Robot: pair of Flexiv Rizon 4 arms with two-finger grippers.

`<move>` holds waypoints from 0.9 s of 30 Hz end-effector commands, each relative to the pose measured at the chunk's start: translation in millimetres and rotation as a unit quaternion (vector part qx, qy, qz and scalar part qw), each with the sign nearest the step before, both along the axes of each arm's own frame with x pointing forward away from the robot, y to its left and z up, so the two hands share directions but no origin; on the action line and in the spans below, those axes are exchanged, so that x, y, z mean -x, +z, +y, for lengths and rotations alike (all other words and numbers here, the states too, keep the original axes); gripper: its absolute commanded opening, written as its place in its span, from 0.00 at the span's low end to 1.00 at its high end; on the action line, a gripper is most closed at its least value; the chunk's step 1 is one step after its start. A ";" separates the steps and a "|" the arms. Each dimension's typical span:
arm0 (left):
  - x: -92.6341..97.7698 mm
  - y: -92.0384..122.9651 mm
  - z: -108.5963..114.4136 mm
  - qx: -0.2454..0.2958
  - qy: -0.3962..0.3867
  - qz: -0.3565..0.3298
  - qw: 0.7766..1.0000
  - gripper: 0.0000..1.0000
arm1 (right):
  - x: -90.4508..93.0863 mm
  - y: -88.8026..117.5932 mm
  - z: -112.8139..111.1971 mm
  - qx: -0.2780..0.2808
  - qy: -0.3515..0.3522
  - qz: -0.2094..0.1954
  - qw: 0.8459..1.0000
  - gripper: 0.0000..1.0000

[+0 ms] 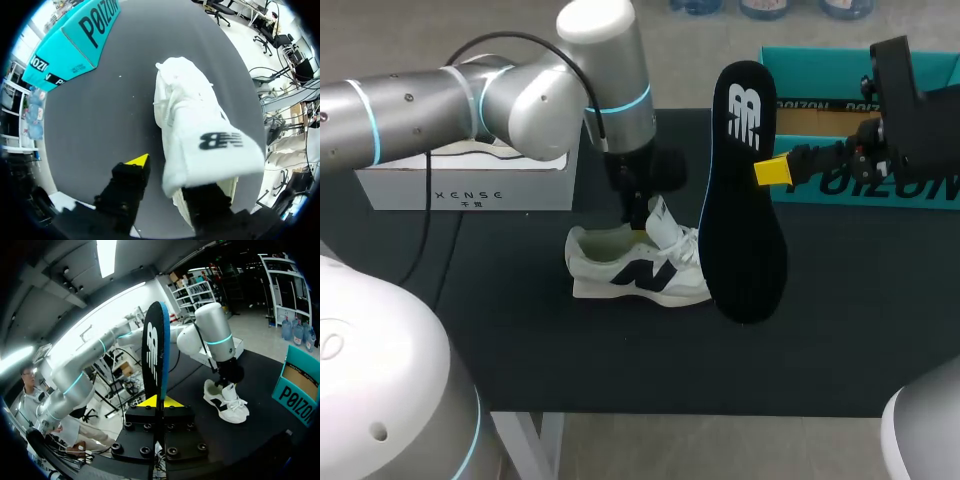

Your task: Take the shoe out of the shoebox, open the shoe tongue, remove and reinsert the insole, then place the shoe into the shoebox

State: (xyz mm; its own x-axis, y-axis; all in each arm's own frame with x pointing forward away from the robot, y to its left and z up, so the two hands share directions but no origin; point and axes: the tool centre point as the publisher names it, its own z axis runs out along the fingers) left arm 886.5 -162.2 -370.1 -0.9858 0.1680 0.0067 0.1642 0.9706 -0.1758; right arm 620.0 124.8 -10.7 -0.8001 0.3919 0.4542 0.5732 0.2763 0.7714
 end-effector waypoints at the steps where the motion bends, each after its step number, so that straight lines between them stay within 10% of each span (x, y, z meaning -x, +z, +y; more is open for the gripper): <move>1: 2.1 -0.5 -0.2 -0.008 -0.008 0.009 1.000 0.00 | -3.3 0.3 3.1 0.001 0.001 0.002 1.000 0.00; 27: 2.1 -0.5 -0.2 -0.008 -0.008 0.009 1.000 0.00 | -3.3 0.3 3.1 0.001 0.001 0.002 1.000 0.00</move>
